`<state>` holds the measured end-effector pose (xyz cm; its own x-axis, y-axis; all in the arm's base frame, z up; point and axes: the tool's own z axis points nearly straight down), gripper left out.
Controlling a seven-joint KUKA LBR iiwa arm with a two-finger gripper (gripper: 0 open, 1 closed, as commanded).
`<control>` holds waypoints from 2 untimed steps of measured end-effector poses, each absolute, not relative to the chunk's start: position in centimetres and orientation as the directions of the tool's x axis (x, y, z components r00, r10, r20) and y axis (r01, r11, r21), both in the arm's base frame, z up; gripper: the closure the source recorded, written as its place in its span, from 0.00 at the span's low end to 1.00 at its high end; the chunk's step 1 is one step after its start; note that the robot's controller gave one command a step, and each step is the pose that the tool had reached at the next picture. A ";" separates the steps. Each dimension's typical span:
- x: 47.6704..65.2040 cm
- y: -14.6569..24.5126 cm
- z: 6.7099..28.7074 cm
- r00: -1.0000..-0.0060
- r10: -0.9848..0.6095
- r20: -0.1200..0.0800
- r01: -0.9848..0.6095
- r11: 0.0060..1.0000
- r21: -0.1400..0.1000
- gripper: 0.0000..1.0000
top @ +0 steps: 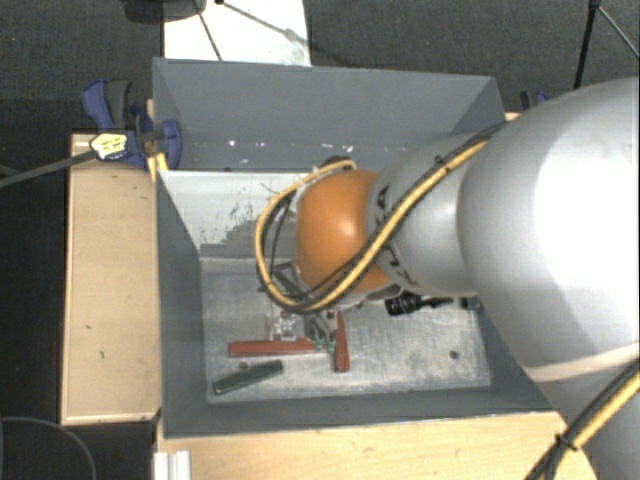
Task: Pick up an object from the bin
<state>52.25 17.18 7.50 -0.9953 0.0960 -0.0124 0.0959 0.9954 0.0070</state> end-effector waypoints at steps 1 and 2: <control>52.1 17.0 7.2 -0.995 0.097 -0.008 0.097 0.995 0.003 0.00; 52.1 17.0 7.2 -0.995 0.099 -0.008 0.099 0.995 0.004 0.00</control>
Offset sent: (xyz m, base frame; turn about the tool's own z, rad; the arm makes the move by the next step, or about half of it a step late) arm 0.0000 0.0000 0.0000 0.0000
